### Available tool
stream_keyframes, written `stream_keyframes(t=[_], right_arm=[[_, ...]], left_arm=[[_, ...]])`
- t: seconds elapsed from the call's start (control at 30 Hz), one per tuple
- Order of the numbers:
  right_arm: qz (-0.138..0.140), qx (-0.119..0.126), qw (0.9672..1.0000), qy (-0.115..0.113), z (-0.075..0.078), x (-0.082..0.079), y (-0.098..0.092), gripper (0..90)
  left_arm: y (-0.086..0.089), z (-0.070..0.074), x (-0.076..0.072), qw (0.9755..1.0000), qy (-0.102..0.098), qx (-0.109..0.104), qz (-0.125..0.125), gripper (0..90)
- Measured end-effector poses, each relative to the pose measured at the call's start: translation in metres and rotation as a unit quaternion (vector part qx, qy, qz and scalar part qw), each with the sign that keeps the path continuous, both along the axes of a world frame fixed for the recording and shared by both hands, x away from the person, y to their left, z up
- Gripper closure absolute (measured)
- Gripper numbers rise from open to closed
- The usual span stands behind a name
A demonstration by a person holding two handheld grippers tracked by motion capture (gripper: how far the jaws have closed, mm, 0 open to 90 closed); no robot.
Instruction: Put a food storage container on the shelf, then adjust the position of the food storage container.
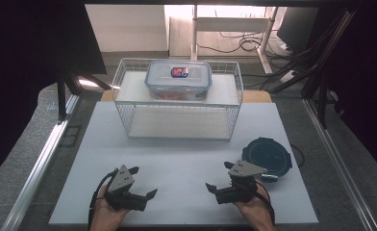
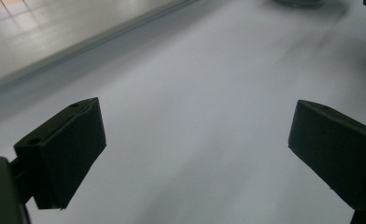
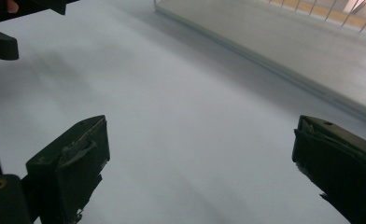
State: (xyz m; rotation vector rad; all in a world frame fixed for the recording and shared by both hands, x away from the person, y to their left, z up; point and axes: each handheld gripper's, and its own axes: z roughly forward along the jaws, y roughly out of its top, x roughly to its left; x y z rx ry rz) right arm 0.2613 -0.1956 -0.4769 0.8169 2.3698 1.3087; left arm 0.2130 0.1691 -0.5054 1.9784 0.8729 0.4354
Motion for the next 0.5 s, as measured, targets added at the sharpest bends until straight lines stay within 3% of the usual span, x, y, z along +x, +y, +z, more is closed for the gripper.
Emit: stream_keyframes(t=[0.03,0.1,0.33,0.43,0.5], right_arm=[[0.000,0.000,1.0000,0.000,0.000,0.000,0.000,4.0],[0.000,-0.003,0.9997,0.023,-0.009,-0.003,0.001,4.0],[-0.013,-0.017,0.9992,0.035,-0.012,0.000,0.000,0.6],[-0.021,-0.014,0.9991,0.035,-0.012,0.001,-0.001,0.1],[-0.045,0.000,0.9980,0.043,-0.010,0.004,-0.003,0.0]], left_arm=[[0.000,0.000,0.000,1.0000,0.000,0.000,0.000,3.5],[0.001,-0.005,-0.001,1.0000,0.007,0.001,0.001,3.3],[0.003,-0.007,0.000,1.0000,0.000,-0.001,0.002,2.8],[0.005,-0.008,0.002,1.0000,0.005,-0.007,0.004,2.8],[0.007,-0.009,0.003,0.9998,0.009,-0.014,0.006,2.9]])
